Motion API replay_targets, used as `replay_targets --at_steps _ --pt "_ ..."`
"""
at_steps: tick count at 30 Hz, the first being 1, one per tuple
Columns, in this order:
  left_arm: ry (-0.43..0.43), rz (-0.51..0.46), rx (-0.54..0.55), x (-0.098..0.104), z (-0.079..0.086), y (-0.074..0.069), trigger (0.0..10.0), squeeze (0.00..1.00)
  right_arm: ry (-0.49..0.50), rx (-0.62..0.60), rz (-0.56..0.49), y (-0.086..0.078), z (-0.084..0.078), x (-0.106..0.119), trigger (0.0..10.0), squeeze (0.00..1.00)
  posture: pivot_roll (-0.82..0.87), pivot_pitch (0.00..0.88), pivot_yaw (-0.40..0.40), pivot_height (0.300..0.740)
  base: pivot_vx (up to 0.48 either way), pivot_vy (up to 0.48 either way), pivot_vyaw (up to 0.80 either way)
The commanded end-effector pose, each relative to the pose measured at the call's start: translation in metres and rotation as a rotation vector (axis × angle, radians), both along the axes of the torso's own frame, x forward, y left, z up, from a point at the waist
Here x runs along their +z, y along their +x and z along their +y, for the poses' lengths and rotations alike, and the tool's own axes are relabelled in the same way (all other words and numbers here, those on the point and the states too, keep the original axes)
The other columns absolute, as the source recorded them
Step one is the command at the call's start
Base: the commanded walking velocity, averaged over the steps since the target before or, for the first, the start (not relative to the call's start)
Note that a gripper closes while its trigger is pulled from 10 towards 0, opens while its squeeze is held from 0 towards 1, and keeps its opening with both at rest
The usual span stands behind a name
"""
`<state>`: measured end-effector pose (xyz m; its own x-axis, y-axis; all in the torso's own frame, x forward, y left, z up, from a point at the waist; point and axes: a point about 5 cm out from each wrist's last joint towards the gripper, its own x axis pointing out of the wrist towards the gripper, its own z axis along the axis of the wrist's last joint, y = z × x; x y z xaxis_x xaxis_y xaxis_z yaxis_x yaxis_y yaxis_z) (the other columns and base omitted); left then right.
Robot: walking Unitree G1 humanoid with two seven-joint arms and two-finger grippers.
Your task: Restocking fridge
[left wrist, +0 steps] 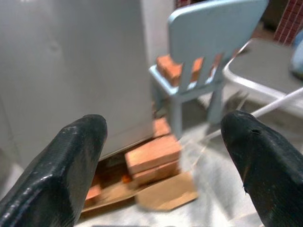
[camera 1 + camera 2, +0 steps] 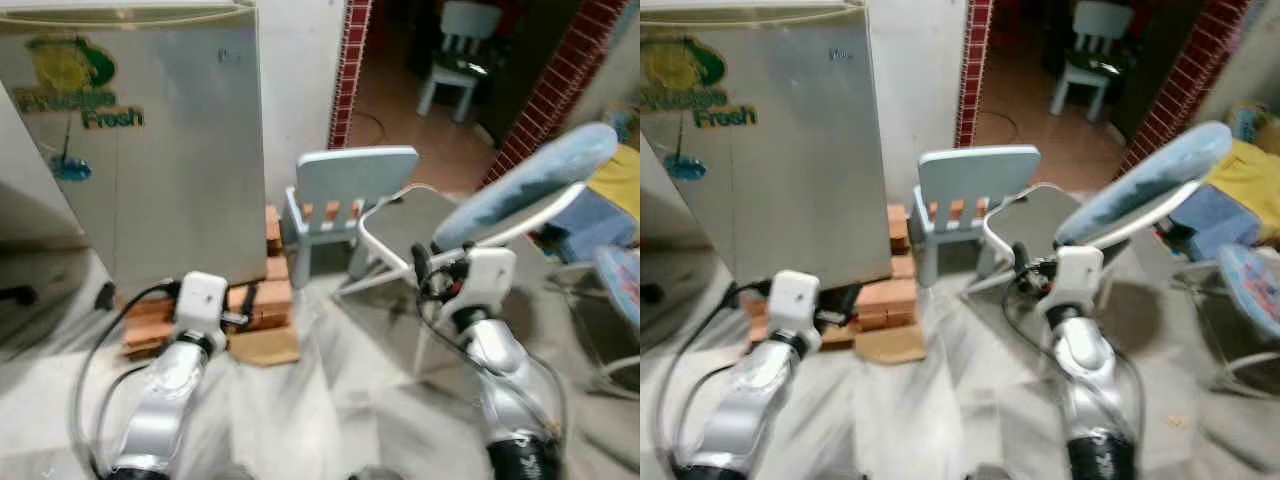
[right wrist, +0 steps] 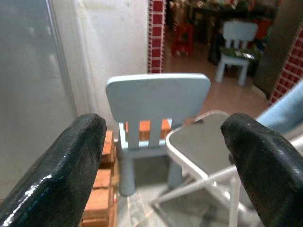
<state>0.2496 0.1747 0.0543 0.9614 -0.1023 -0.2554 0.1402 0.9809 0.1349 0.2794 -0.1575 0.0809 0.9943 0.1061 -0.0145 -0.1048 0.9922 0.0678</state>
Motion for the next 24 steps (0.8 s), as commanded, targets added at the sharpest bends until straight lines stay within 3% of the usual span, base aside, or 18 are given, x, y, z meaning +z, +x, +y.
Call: replay_targets --at_steps 1,24 --pt "-0.02 -0.017 -0.025 0.004 -0.01 0.004 10.0 0.0 -0.021 -0.036 -0.016 0.002 -0.013 0.005 10.0 0.0 0.07 0.01 -0.046 0.74 0.0 0.48 -0.8" --pt "-0.014 -0.03 -0.032 0.011 -0.014 0.006 10.0 0.0 -0.027 -0.041 -0.018 0.006 -0.014 0.006 10.0 0.0 0.07 0.052 -0.042 0.74 0.0 0.48 -0.77"
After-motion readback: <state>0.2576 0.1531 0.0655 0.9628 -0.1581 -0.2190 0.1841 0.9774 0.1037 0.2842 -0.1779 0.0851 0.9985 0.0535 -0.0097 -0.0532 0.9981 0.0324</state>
